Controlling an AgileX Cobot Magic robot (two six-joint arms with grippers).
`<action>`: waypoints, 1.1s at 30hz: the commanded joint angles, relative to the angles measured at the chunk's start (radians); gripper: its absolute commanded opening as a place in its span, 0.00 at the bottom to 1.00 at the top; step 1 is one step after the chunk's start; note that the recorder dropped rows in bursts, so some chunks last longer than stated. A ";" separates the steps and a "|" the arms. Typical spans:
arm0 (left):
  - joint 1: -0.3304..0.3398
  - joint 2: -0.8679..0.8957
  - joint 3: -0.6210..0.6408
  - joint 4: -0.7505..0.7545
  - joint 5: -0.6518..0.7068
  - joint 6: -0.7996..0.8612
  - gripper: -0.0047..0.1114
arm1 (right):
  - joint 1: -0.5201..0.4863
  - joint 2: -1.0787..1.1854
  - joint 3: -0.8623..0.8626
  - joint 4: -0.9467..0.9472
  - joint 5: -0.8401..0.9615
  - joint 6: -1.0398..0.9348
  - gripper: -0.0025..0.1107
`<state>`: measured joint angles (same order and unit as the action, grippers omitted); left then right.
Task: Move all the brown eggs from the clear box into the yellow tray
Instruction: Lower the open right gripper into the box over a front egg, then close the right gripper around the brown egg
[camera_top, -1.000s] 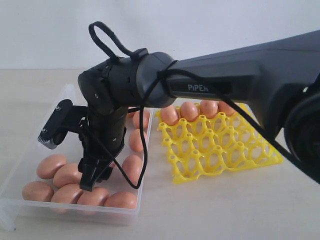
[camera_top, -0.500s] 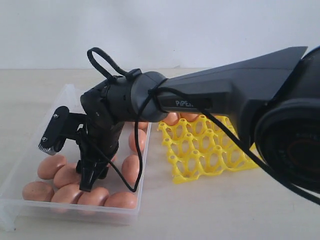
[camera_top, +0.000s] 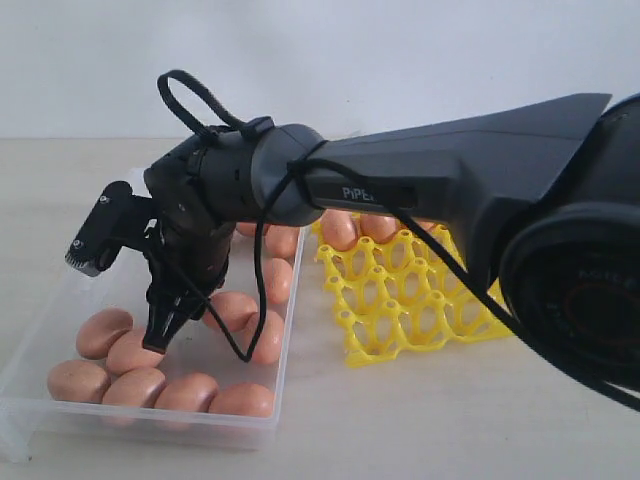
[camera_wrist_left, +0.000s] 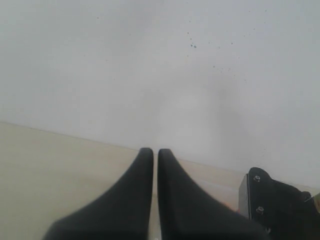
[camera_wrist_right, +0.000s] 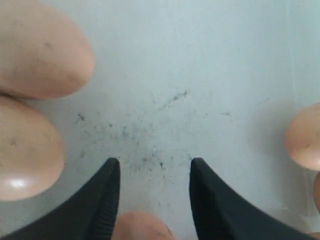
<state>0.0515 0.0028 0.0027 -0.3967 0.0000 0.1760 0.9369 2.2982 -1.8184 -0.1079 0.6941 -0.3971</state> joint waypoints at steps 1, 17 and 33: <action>-0.004 -0.003 -0.003 -0.005 0.000 0.006 0.07 | -0.001 -0.003 -0.042 -0.050 0.144 0.014 0.37; -0.004 -0.003 -0.003 -0.005 0.000 0.006 0.07 | -0.001 -0.035 -0.042 -0.099 0.204 0.024 0.37; -0.004 -0.003 -0.003 -0.005 0.000 0.006 0.07 | -0.036 -0.092 -0.042 -0.035 0.330 -0.238 0.37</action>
<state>0.0515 0.0028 0.0027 -0.3967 0.0000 0.1760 0.9206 2.1954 -1.8584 -0.1712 1.0097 -0.5950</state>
